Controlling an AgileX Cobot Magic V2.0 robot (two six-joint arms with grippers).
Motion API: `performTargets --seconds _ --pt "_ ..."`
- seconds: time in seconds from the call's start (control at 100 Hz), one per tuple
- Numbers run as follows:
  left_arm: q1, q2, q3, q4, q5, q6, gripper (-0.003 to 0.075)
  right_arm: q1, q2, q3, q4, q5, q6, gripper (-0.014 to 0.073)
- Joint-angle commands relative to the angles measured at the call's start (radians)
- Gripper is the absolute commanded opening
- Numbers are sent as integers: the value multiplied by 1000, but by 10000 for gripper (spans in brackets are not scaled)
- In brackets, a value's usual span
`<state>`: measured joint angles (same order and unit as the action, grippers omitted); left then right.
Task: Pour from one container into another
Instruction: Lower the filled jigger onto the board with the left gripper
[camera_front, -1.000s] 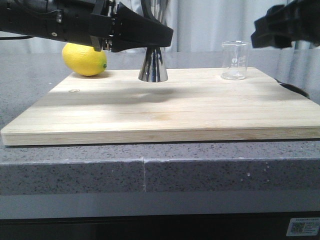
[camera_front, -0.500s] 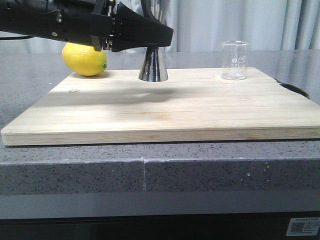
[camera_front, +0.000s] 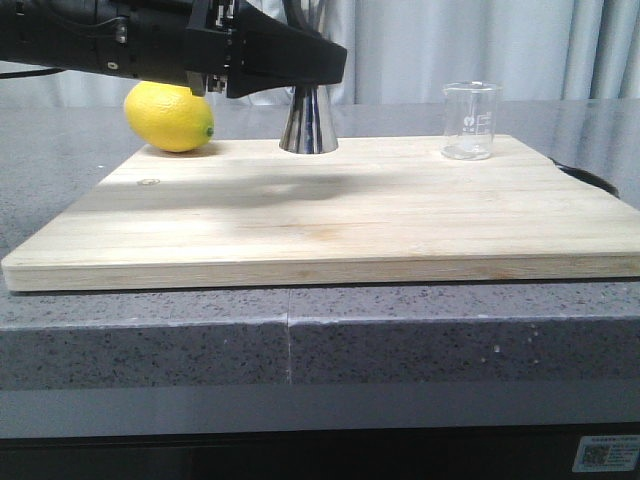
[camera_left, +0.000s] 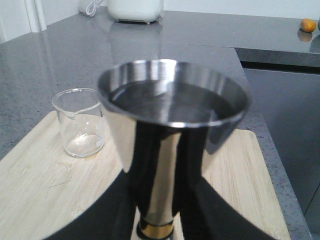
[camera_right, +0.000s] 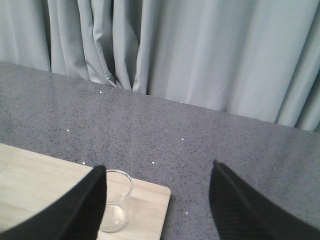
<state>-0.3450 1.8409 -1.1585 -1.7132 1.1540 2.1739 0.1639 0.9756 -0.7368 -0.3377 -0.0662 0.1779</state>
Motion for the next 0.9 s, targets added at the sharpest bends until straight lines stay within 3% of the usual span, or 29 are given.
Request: performTargets --seconds 0.0,0.89 --pt "14 -52 -28 -90 83 13 167 -1 -19 -20 4 -60 -1 407" --pt "77 16 -28 -117 116 36 167 -1 -19 -20 4 -60 -1 407"
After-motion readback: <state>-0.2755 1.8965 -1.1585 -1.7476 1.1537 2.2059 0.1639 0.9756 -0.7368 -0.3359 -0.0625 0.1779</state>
